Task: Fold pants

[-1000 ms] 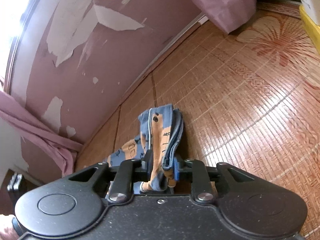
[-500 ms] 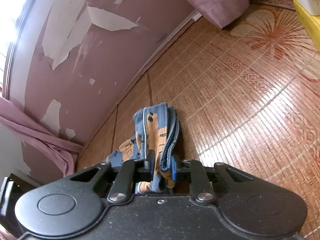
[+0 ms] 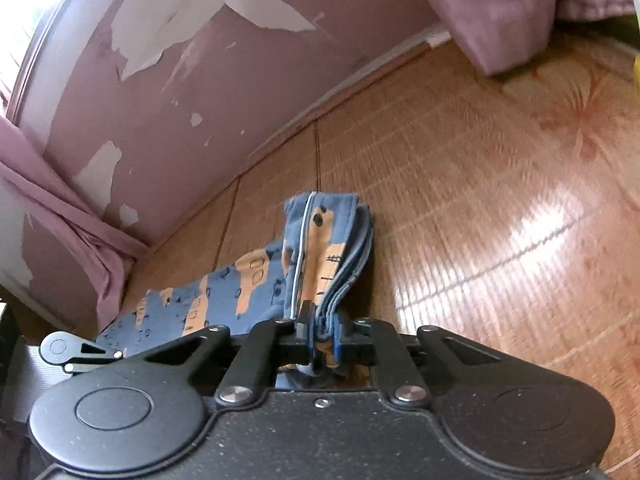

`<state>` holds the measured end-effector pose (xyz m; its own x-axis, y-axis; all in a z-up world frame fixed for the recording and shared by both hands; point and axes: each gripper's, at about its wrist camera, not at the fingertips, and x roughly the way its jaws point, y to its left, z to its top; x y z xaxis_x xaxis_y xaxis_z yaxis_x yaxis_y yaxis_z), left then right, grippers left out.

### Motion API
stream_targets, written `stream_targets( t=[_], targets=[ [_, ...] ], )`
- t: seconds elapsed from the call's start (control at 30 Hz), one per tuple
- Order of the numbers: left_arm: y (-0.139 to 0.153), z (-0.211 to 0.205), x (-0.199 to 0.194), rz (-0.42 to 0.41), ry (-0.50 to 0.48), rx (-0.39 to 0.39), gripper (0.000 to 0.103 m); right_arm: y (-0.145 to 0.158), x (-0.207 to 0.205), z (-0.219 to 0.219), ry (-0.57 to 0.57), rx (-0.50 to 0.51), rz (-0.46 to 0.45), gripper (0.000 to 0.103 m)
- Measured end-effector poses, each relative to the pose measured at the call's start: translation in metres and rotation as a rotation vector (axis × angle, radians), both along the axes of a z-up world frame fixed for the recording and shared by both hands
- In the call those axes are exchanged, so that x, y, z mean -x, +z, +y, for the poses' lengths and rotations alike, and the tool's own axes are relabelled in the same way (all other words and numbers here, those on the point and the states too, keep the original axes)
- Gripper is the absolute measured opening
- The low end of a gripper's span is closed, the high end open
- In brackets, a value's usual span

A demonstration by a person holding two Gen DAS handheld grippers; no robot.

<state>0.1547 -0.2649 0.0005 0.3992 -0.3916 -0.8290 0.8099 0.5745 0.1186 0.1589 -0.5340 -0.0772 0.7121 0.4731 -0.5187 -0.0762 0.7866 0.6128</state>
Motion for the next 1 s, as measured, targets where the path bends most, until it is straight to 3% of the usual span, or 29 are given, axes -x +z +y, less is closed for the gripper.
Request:
stream_targets(
  t=[0.17, 0.3, 0.37, 0.4, 0.43, 0.53, 0.6, 0.7, 0.8, 0.83, 0.9, 1.0],
  targets=[
    [0.002, 0.014, 0.004, -0.003, 0.018, -0.027, 0.001, -0.003, 0.002, -0.015, -0.067, -0.023, 0.009, 0.008],
    [0.001, 0.020, 0.004, 0.058, -0.008, -0.007, 0.003, -0.005, 0.001, -0.013, -0.067, -0.005, 0.023, 0.008],
    [0.003, 0.024, 0.003, 0.129, -0.026, 0.037, 0.022, -0.008, -0.001, -0.014, -0.075, -0.029, 0.047, 0.008],
    [0.006, 0.027, 0.003, 0.145, -0.029, 0.061, 0.052, -0.010, 0.000, -0.018, -0.083, -0.064, 0.060, 0.009],
    [0.011, 0.031, 0.003, 0.142, -0.023, 0.096, 0.067, -0.011, 0.000, -0.021, -0.088, -0.089, 0.066, 0.009],
    [0.021, 0.045, -0.002, 0.088, 0.031, 0.140, 0.067, -0.010, 0.001, -0.027, -0.107, -0.120, 0.060, 0.009],
    [0.020, 0.060, -0.010, 0.038, 0.133, 0.129, 0.067, -0.008, 0.001, -0.027, -0.118, -0.091, 0.054, 0.009],
    [0.009, 0.089, -0.035, 0.069, 0.375, 0.092, 0.055, -0.006, 0.003, -0.028, -0.144, -0.085, 0.038, 0.008],
    [-0.003, 0.124, -0.045, 0.114, 0.569, 0.083, 0.051, 0.008, 0.014, -0.037, -0.171, -0.226, -0.094, 0.008],
    [-0.005, 0.134, -0.042, 0.107, 0.574, 0.104, 0.051, 0.014, 0.017, -0.039, -0.169, -0.223, -0.122, 0.008],
    [-0.007, 0.141, -0.034, 0.076, 0.581, 0.063, 0.057, 0.021, 0.018, -0.034, -0.192, -0.084, -0.110, 0.008],
    [-0.008, 0.153, -0.023, 0.069, 0.580, 0.078, 0.063, 0.011, 0.023, -0.035, -0.259, -0.015, 0.002, 0.007]
  ],
)
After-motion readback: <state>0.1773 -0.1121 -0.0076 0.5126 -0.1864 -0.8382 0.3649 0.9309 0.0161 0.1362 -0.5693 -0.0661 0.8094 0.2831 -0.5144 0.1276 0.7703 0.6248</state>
